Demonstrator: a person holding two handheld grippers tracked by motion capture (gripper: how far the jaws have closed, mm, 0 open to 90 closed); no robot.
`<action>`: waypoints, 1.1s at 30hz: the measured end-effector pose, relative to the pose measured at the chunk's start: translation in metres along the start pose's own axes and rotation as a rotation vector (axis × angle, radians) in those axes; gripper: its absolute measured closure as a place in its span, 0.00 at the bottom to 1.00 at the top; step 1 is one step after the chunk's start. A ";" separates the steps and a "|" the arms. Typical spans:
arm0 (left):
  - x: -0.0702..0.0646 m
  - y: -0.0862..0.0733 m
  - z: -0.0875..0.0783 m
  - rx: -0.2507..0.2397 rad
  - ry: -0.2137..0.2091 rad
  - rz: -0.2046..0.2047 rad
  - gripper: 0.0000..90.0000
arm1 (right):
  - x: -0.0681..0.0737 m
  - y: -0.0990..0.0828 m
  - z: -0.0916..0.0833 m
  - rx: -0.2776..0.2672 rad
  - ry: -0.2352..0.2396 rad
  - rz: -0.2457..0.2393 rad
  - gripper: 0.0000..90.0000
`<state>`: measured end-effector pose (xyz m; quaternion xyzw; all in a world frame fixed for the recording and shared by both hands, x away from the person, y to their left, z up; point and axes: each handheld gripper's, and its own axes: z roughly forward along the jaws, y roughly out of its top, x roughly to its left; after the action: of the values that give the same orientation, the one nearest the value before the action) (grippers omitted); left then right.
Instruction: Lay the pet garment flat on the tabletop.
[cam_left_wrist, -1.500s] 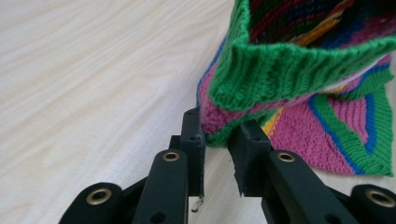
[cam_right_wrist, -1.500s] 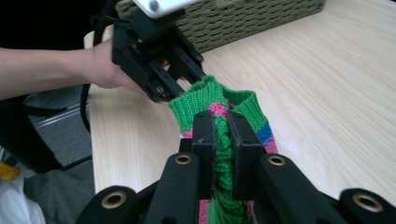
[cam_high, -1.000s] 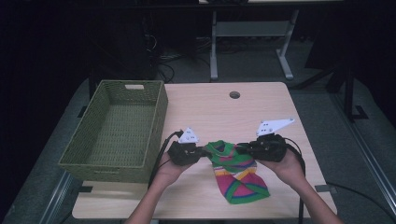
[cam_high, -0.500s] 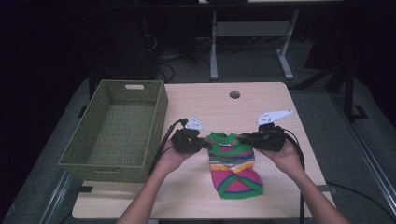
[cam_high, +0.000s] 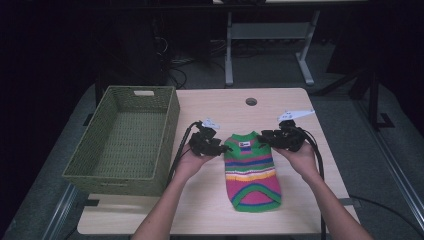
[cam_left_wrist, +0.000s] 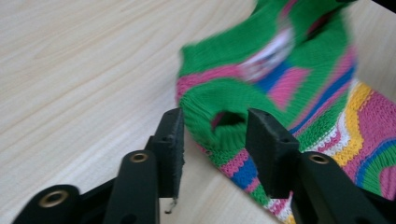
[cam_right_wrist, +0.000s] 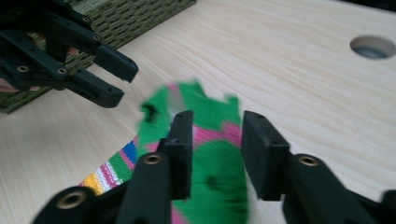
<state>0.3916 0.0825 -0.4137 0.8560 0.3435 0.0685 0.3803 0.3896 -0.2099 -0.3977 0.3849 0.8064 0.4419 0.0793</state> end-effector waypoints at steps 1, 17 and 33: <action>0.002 0.001 -0.002 -0.007 0.006 -0.006 0.60 | -0.002 0.000 0.000 0.002 -0.004 0.008 0.67; -0.027 -0.023 0.018 0.061 -0.061 0.047 0.63 | -0.003 -0.037 0.004 0.183 0.053 -0.018 0.78; -0.045 -0.027 0.034 0.099 -0.117 0.098 0.82 | -0.004 -0.058 0.018 0.258 0.082 -0.017 0.85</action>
<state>0.3560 0.0459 -0.4502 0.8920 0.2813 0.0199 0.3532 0.3688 -0.2195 -0.4545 0.3667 0.8622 0.3494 -0.0004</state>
